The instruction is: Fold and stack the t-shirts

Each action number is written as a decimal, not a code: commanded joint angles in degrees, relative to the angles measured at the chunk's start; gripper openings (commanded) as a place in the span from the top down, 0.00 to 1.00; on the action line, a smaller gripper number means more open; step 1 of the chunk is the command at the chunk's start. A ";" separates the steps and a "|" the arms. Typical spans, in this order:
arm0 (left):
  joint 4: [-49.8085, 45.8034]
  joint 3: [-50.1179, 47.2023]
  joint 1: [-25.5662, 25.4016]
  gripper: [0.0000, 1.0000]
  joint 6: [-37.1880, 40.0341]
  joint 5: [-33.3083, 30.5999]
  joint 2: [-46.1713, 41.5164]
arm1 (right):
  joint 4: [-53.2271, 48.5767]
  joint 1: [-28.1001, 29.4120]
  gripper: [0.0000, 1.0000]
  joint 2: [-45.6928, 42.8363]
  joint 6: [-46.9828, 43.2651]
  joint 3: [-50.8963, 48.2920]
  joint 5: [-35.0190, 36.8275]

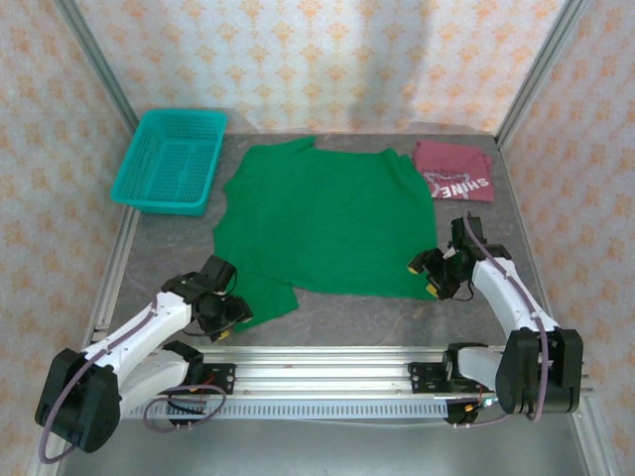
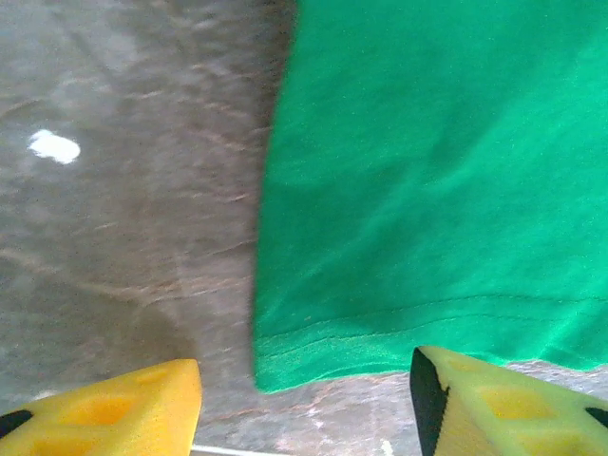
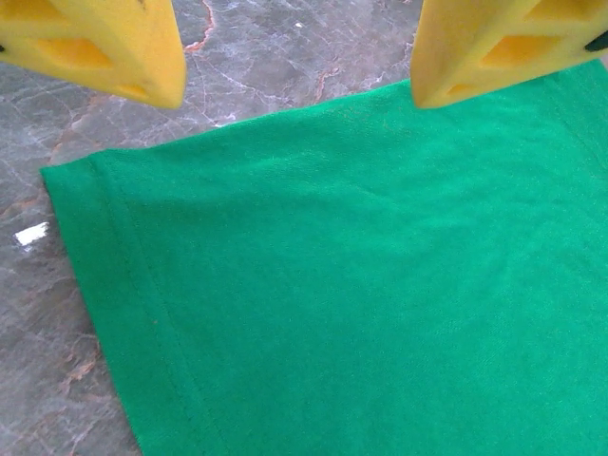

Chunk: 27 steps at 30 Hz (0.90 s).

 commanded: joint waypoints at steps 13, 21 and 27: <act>6.51 1.28 -2.36 0.76 -0.87 -1.99 9.83 | 2.25 -1.00 0.38 1.88 -2.03 -2.33 2.43; 9.75 8.84 -5.10 0.95 -2.02 -2.21 15.44 | 4.12 -1.16 0.43 7.05 -2.64 -4.89 4.41; 6.40 11.54 -5.82 1.00 -1.31 -3.79 13.90 | 3.04 -2.17 0.44 5.41 -2.51 -4.37 6.65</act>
